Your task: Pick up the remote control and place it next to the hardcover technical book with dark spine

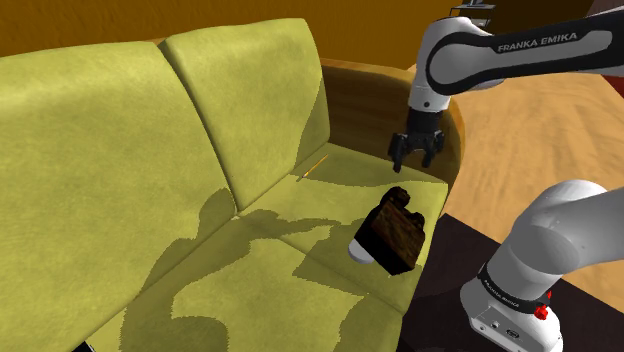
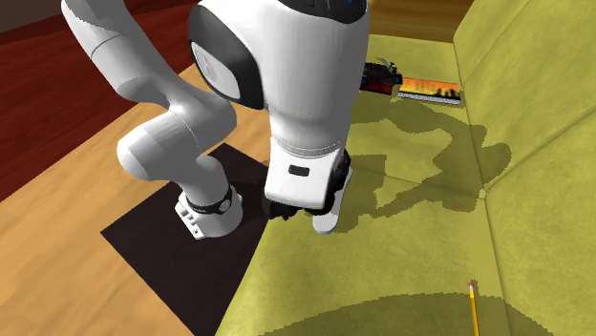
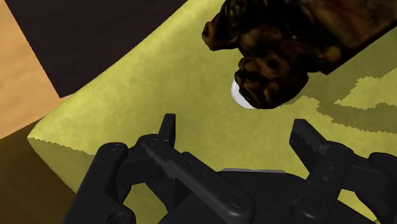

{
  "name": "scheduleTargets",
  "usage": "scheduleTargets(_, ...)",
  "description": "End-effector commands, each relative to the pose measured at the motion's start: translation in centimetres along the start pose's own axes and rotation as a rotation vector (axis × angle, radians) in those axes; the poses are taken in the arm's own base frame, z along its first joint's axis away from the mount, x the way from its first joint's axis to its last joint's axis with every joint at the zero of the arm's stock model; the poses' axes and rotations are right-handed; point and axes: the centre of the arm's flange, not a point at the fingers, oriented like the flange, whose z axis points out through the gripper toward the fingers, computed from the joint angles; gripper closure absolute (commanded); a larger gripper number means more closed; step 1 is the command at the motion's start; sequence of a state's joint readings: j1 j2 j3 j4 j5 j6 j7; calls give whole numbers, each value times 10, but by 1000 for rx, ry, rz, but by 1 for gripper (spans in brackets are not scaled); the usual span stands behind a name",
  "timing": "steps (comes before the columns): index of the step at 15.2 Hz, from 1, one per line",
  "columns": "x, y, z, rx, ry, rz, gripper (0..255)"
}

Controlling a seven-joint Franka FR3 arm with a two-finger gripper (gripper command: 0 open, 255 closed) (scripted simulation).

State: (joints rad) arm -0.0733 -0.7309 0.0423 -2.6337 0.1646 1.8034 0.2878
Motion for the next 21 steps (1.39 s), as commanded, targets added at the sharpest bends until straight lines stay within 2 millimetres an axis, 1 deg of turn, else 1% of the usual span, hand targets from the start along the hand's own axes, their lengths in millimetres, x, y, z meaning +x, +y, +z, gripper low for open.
scheduleTargets(1,6,-3,24,34,-6,102,0)
scheduleTargets(7,26,-17,96,128,-31,385,0)
scheduleTargets(8,26,-17,96,128,-31,385,0)
scheduleTargets(14,26,-22,127,128,-31,385,0)
scheduleTargets(15,26,-23,135,128,-31,385,0)
scheduleTargets(21,26,-23,135,128,-31,385,0)
